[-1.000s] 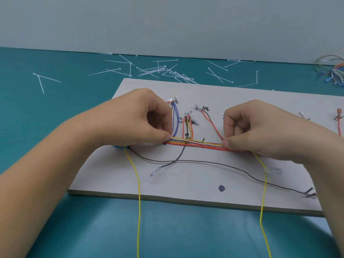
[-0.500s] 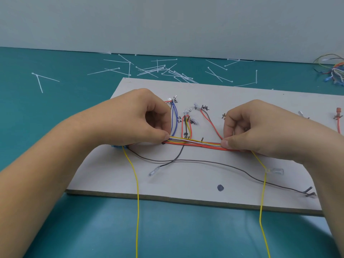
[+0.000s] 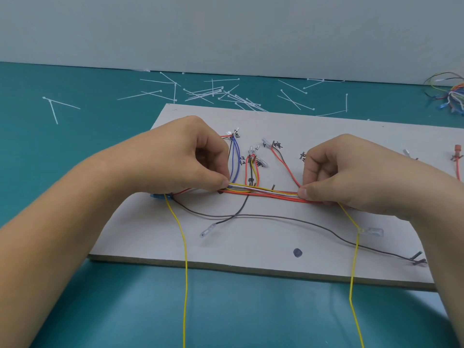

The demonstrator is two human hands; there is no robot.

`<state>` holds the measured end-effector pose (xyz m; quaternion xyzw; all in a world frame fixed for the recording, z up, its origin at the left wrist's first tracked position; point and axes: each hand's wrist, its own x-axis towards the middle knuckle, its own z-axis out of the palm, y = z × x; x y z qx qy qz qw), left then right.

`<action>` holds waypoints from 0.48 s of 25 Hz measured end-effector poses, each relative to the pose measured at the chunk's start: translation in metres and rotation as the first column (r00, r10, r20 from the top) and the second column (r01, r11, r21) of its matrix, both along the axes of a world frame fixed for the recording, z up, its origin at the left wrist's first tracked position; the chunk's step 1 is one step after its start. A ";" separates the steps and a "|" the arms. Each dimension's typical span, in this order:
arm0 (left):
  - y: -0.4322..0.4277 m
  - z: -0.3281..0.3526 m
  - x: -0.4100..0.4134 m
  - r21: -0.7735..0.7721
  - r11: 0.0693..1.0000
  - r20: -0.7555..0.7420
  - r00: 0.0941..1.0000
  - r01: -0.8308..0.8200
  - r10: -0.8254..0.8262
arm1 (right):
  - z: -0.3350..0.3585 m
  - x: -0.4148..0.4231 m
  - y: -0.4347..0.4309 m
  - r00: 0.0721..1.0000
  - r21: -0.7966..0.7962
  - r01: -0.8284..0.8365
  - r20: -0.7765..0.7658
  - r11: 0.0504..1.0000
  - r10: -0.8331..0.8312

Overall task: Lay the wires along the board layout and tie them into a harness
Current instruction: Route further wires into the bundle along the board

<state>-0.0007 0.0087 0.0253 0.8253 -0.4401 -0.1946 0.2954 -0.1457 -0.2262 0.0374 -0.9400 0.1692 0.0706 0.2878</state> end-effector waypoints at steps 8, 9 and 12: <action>0.000 0.000 0.000 0.004 1.000 0.006 1.000 0.000 0.000 | 0.001 0.000 0.001 0.999 -0.050 0.052 -0.007 0.997 -0.052; 0.000 0.000 0.000 0.006 1.000 0.006 1.000 0.001 -0.001 | 0.002 0.000 0.001 0.998 -0.049 0.057 -0.008 0.997 -0.057; 0.000 0.000 0.000 0.008 1.000 0.010 1.000 0.002 -0.003 | 0.002 -0.001 0.001 0.997 -0.008 0.071 -0.017 0.997 -0.071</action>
